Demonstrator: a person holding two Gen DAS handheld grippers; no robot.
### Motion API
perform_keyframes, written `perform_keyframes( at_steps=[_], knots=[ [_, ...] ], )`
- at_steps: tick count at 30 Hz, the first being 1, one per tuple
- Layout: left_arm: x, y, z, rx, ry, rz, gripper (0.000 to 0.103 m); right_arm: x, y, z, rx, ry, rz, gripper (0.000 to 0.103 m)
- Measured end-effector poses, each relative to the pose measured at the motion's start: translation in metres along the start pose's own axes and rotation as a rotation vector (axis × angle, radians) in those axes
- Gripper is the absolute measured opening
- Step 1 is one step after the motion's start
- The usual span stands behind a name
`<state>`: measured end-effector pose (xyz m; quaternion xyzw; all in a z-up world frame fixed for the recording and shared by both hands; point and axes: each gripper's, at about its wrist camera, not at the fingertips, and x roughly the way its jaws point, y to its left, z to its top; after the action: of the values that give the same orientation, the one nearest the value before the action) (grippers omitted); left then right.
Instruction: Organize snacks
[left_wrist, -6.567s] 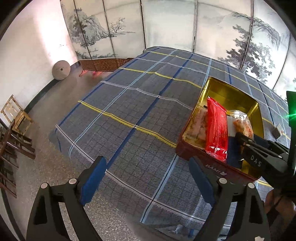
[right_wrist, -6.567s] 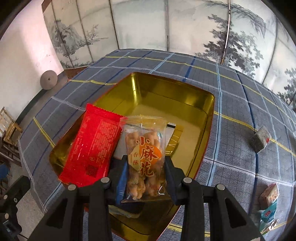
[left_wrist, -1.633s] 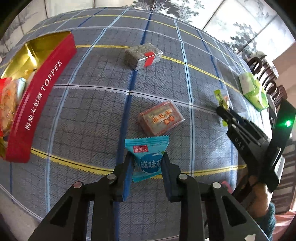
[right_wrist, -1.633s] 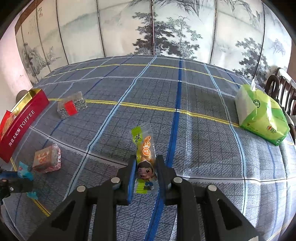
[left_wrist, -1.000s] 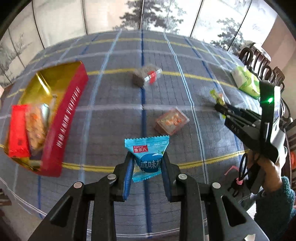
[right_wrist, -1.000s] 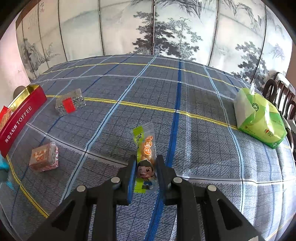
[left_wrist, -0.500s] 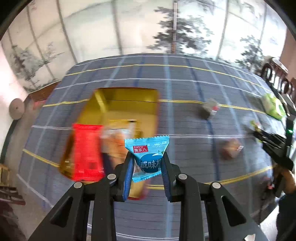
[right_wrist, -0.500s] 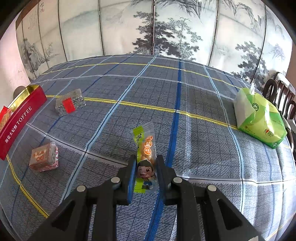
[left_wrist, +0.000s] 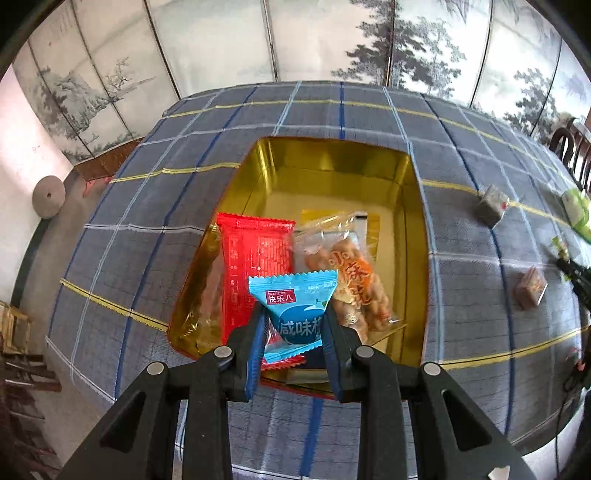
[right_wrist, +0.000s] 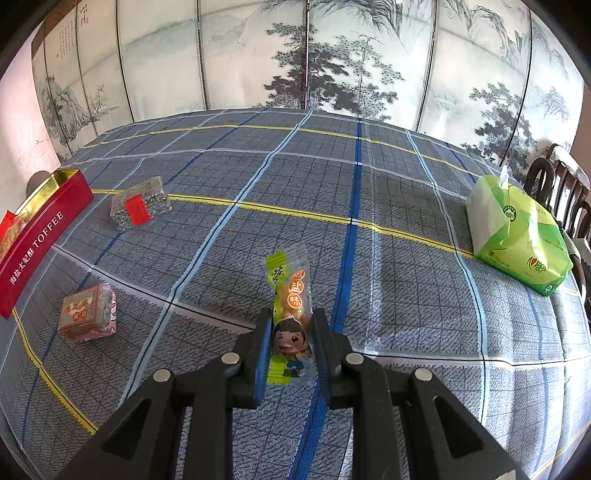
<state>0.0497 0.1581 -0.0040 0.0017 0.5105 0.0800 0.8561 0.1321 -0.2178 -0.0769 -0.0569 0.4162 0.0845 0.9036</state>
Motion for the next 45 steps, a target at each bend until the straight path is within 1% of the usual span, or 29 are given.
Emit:
perform_keyframes(
  at_steps=[7, 13, 19, 22, 29, 33, 35, 38, 41, 45],
  knots=[
    [0.015, 0.003, -0.001, 0.008, 0.012, -0.007, 0.025, 0.000, 0.000, 0.001, -0.004, 0.001, -0.006, 0.021],
    [0.021, -0.004, 0.000, 0.058, -0.008, 0.009, 0.026, -0.001, 0.001, 0.001, -0.007, 0.001, -0.010, 0.021],
    [0.022, -0.009, 0.000, 0.079, -0.015, 0.016, 0.026, -0.001, 0.001, 0.001, -0.007, 0.001, -0.010, 0.021],
    [0.023, -0.010, -0.001, 0.084, -0.014, 0.019, 0.029, -0.001, 0.002, 0.001, -0.006, 0.001, -0.009, 0.021],
    [0.019, -0.012, -0.004, 0.102, -0.015, 0.032, 0.029, -0.001, 0.002, 0.001, -0.005, 0.001, -0.008, 0.021],
    [0.018, -0.015, -0.005, 0.122, -0.020, 0.051, 0.035, -0.001, 0.002, 0.000, -0.006, 0.001, -0.008, 0.021],
    [0.016, -0.016, -0.006, 0.127, -0.028, 0.050, 0.041, -0.001, 0.001, 0.001, -0.004, 0.001, -0.007, 0.021],
    [0.013, -0.017, -0.005, 0.134, -0.039, 0.059, 0.045, -0.001, 0.001, 0.001, -0.005, 0.001, -0.008, 0.021],
    [0.010, -0.018, -0.005, 0.136, -0.046, 0.052, 0.049, -0.001, 0.001, 0.001, -0.005, 0.001, -0.008, 0.021],
    [0.006, -0.019, -0.006, 0.142, -0.052, 0.038, 0.051, -0.001, 0.001, 0.001, -0.006, 0.001, -0.008, 0.021]
  ],
)
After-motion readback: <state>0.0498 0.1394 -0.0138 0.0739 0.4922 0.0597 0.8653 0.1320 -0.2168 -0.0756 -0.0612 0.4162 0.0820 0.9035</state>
